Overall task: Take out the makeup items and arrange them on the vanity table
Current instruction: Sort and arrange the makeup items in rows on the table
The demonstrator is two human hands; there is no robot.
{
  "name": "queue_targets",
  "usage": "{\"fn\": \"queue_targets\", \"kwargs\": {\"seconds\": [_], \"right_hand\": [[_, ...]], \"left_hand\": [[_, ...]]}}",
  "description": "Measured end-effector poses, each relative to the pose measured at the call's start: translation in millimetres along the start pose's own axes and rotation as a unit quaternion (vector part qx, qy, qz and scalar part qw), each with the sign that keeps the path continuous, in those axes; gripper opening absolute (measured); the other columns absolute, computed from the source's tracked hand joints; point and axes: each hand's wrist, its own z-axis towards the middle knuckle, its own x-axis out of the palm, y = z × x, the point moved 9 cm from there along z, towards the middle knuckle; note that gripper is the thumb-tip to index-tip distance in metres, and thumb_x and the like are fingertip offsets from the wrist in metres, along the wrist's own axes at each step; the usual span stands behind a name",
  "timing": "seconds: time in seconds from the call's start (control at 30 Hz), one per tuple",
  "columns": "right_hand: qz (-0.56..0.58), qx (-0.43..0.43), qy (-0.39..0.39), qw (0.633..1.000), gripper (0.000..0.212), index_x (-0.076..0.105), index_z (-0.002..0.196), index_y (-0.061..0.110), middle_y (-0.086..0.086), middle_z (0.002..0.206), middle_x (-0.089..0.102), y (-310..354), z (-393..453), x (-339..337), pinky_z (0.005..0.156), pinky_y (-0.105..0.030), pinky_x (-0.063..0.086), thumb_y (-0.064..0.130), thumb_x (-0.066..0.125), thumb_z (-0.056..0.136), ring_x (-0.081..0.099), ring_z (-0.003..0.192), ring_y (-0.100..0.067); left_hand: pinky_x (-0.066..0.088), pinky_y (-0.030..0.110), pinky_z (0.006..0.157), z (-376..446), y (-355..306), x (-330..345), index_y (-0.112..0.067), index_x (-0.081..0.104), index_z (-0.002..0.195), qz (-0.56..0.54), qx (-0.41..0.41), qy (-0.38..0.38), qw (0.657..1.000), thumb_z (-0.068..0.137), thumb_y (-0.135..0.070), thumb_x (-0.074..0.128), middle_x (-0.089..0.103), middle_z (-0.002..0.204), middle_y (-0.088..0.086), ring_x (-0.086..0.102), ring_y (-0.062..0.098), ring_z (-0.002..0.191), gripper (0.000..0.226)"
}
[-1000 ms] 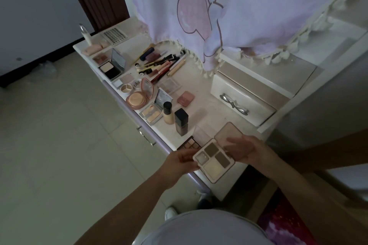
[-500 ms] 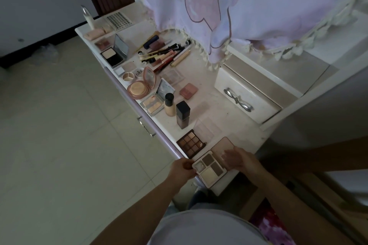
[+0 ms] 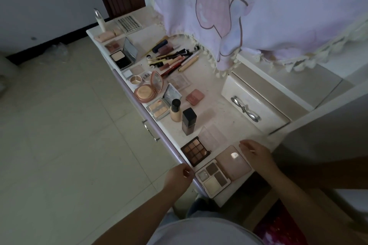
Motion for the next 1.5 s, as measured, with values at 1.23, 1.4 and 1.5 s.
{"fn": "queue_targets", "kwargs": {"seconds": [1.23, 1.4, 1.5], "right_hand": [[0.004, -0.281, 0.162, 0.946, 0.034, 0.062, 0.095, 0.022, 0.003, 0.093, 0.066, 196.2, 21.2, -13.5, 0.08, -0.012, 0.046, -0.003, 0.069, 0.073, 0.061, 0.088, -0.01], [0.017, -0.328, 0.114, 0.937, 0.04, 0.064, 0.102, 0.016, 0.003, 0.095, 0.067, 209.3, -24.1, -42.5, 0.082, -0.017, 0.048, -0.005, 0.072, 0.069, 0.062, 0.087, -0.007], [0.068, -0.306, 0.089, 0.945, 0.044, 0.064, 0.089, 0.026, 0.004, 0.088, 0.066, 207.3, -33.3, -58.2, 0.076, -0.013, 0.048, -0.011, 0.07, 0.068, 0.062, 0.08, 0.002]], "left_hand": [[0.046, 0.005, 0.078, 9.5, -161.6, -141.0, -0.008, 0.051, 0.125, -0.193, 0.186, -0.012, 0.963, 0.083, -0.013, 0.065, 0.057, 0.113, -0.002, 0.053, 0.005, 0.103, 0.045], [0.053, 0.017, 0.08, -7.0, -190.4, -130.4, -0.002, 0.046, 0.124, -0.279, 0.232, 0.092, 0.927, 0.078, 0.011, 0.061, 0.059, 0.108, 0.001, 0.061, 0.012, 0.096, 0.05], [0.054, 0.019, 0.079, -13.2, -204.4, -129.0, -0.005, 0.049, 0.119, -0.261, 0.26, 0.107, 0.923, 0.075, 0.014, 0.063, 0.062, 0.099, -0.002, 0.065, 0.001, 0.082, 0.051]]}}
